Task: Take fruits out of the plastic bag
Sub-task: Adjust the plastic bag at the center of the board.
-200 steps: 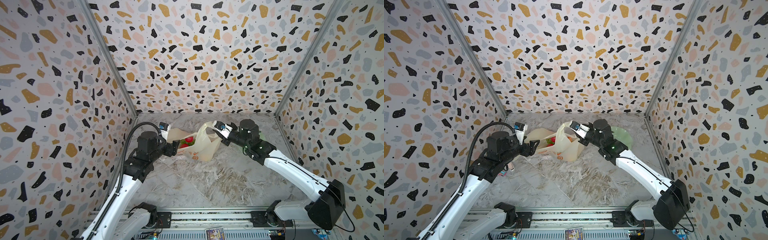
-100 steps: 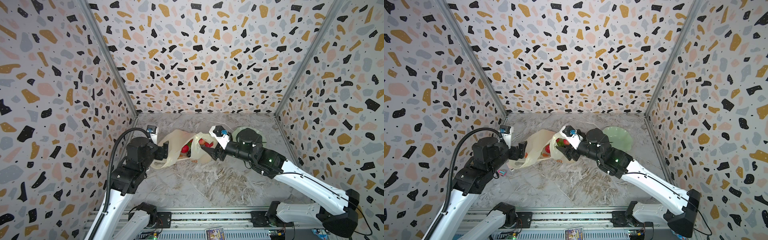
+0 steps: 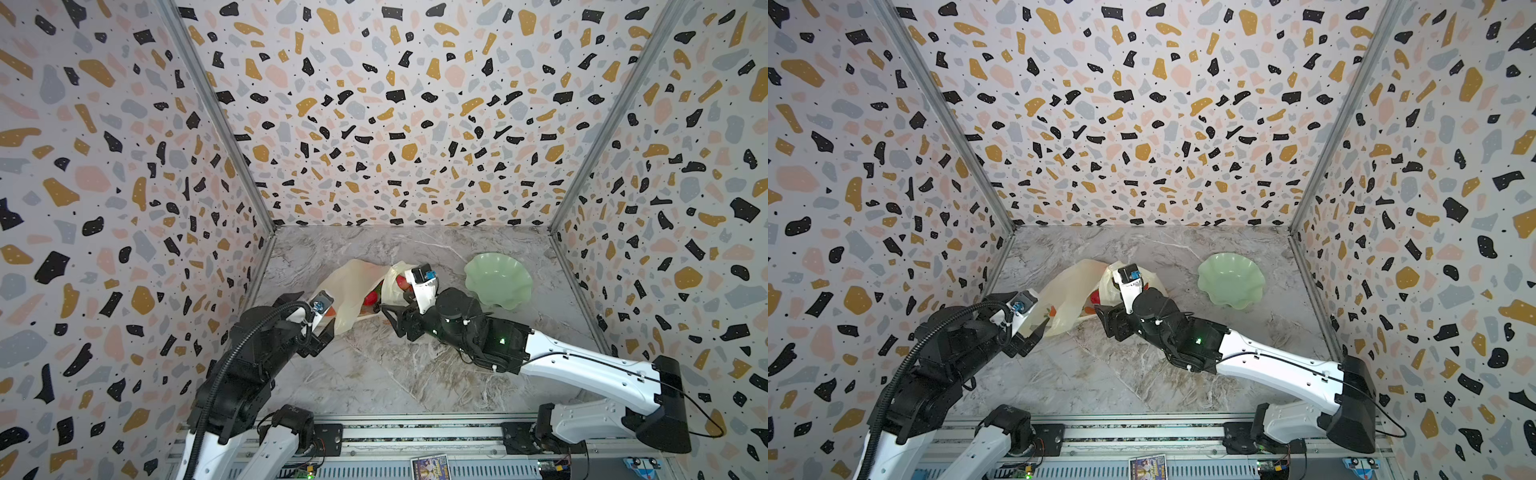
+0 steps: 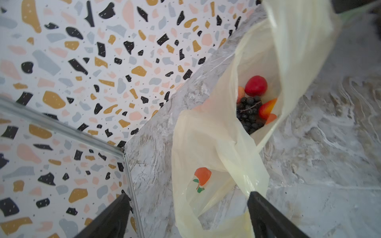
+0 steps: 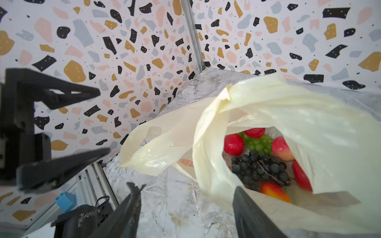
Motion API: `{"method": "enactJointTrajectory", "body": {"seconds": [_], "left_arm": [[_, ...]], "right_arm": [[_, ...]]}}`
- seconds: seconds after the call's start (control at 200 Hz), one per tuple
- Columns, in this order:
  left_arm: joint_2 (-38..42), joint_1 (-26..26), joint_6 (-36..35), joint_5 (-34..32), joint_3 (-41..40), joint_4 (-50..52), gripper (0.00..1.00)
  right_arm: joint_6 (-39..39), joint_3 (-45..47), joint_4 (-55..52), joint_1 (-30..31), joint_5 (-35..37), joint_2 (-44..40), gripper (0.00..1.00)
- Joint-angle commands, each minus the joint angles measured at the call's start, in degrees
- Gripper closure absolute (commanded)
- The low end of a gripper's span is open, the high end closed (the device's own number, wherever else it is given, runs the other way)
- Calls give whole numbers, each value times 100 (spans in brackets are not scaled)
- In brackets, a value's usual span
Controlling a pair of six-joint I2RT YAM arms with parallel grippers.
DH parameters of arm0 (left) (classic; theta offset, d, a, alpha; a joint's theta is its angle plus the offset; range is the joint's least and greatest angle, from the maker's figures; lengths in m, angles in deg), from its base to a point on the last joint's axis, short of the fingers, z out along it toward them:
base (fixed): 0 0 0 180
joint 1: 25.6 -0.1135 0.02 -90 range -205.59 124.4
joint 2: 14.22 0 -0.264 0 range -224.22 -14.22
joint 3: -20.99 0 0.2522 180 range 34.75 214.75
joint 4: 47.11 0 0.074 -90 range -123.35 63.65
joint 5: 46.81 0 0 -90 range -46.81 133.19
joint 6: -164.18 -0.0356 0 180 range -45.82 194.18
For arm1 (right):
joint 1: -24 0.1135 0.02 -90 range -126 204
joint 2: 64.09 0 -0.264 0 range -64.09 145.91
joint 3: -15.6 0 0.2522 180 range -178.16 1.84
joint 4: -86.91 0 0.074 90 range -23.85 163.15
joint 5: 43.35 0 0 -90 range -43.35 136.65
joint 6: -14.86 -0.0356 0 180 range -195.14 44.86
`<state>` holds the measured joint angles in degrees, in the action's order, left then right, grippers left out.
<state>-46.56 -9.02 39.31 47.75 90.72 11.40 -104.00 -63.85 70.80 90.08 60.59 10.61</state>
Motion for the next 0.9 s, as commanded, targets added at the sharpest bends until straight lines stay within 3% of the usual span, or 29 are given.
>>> {"method": "enactJointTrajectory", "body": {"seconds": [0.0,0.265,0.406,0.516,0.626,0.891], "left_arm": [[-99,12,-800,837,-172,139,9],[-292,13,-914,629,-480,69,8],[-430,20,-1011,519,-521,83,7],[-416,14,-1087,549,-554,28,6],[-429,20,-1196,462,-696,-111,9],[-409,30,-1265,343,-1032,-621,12]], "right_arm": [[-460,-318,275,-189,87,70,29],[-891,-570,644,-700,-821,464,34],[-967,-730,843,-702,-1118,541,24],[-1069,-754,943,-685,-1269,587,25],[-1079,-804,960,-684,-1212,668,36],[-791,-906,875,-724,-1031,627,79]]}}
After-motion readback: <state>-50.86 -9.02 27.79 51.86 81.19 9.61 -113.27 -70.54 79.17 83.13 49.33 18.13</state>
